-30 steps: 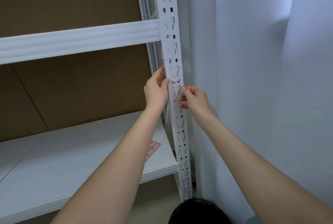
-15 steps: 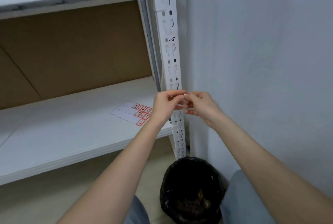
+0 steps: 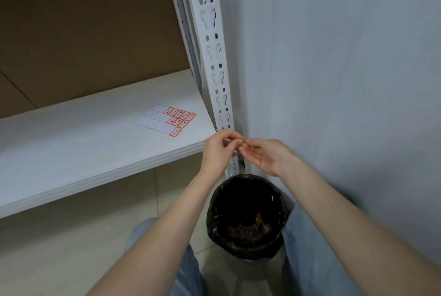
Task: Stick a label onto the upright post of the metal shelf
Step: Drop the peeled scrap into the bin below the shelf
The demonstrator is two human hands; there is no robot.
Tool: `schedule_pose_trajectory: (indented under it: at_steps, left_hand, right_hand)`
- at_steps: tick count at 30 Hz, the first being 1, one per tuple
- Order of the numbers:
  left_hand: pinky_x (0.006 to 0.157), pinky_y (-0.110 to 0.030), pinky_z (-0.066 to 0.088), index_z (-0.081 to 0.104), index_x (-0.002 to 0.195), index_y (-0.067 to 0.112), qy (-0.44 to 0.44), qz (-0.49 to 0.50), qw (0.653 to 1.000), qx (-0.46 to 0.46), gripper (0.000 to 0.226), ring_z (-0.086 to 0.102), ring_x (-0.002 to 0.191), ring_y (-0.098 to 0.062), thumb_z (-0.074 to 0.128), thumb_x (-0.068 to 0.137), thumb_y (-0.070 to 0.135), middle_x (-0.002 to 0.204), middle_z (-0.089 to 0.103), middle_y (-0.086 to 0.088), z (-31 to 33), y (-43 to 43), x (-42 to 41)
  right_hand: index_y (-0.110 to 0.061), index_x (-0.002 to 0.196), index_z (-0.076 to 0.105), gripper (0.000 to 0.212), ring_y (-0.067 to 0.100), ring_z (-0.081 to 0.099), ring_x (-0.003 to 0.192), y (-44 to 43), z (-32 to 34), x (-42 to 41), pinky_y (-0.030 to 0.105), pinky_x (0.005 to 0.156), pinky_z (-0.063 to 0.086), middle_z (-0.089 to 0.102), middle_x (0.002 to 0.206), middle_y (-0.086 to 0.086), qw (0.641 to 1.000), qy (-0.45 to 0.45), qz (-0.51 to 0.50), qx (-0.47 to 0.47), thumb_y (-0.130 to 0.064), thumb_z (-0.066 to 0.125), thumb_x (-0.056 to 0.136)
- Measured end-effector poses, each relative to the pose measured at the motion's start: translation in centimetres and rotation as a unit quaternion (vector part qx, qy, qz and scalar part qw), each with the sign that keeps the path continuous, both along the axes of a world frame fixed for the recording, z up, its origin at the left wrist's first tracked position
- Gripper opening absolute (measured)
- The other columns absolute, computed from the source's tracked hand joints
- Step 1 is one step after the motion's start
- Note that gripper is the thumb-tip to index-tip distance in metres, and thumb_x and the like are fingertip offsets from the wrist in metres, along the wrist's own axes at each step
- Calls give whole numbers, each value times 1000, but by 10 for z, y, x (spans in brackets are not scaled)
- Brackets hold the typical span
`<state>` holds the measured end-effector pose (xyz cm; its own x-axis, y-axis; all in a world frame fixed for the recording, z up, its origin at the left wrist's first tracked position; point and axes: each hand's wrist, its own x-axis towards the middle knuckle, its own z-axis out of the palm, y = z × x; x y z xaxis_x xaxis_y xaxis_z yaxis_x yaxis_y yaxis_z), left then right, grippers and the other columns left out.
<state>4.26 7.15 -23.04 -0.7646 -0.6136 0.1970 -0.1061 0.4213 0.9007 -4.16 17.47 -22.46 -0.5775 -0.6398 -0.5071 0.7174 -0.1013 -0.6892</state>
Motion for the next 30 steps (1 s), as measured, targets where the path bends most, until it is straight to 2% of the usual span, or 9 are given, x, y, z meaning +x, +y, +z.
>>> schedule_pose_trajectory:
  at_steps: [4,8,12,16,20,25,30]
  left_hand:
    - [60,-18,55,70,78,17,-8,4,998,68,23,61,57,0,60,86,-1,68,67,8,-15,3,3]
    - [60,-19,55,72,85,15,-21,-6,996,81,22,62,59,0,57,89,-1,77,68,-1,-31,5,7]
    - [62,-21,56,71,86,14,-22,-6,995,102,21,64,63,-6,57,89,-2,96,65,-18,-37,6,11]
    - [62,-20,56,71,90,7,-30,-7,987,155,15,66,68,-12,58,89,0,85,69,-13,-37,8,14]
    - [64,-20,57,72,97,0,-39,-16,983,177,14,66,72,-11,60,88,1,86,70,-10,-36,8,18]
    - [64,-21,57,71,100,-1,-42,-21,974,223,16,67,72,-10,62,87,2,88,70,-11,-34,9,21]
    - [61,-17,54,74,97,3,-55,8,973,223,15,67,71,-6,66,84,2,89,73,-10,-32,12,21]
  right_hand:
    - [-2,89,63,7,14,69,66,4,-13,1,23,61,59,67,81,8,997,30,59,46,-9,62,88]
    - [-4,90,65,12,10,67,63,6,-22,3,19,54,57,67,79,5,990,53,94,92,-15,67,86]
    - [-3,84,64,7,10,68,55,7,-29,5,20,55,58,68,69,5,993,-12,93,77,-9,65,86]
    - [-1,82,64,11,11,68,51,7,-32,9,25,55,58,69,57,5,991,-82,91,47,-7,59,90]
    - [0,82,64,9,13,69,53,9,-32,12,26,56,58,69,59,7,991,-97,79,38,-3,59,89]
    - [-2,84,64,6,15,64,72,8,-34,12,26,55,58,68,58,6,994,-81,61,48,0,59,88]
    - [-1,83,63,7,15,63,71,6,-38,11,24,58,59,65,78,10,996,-37,52,68,3,60,86]
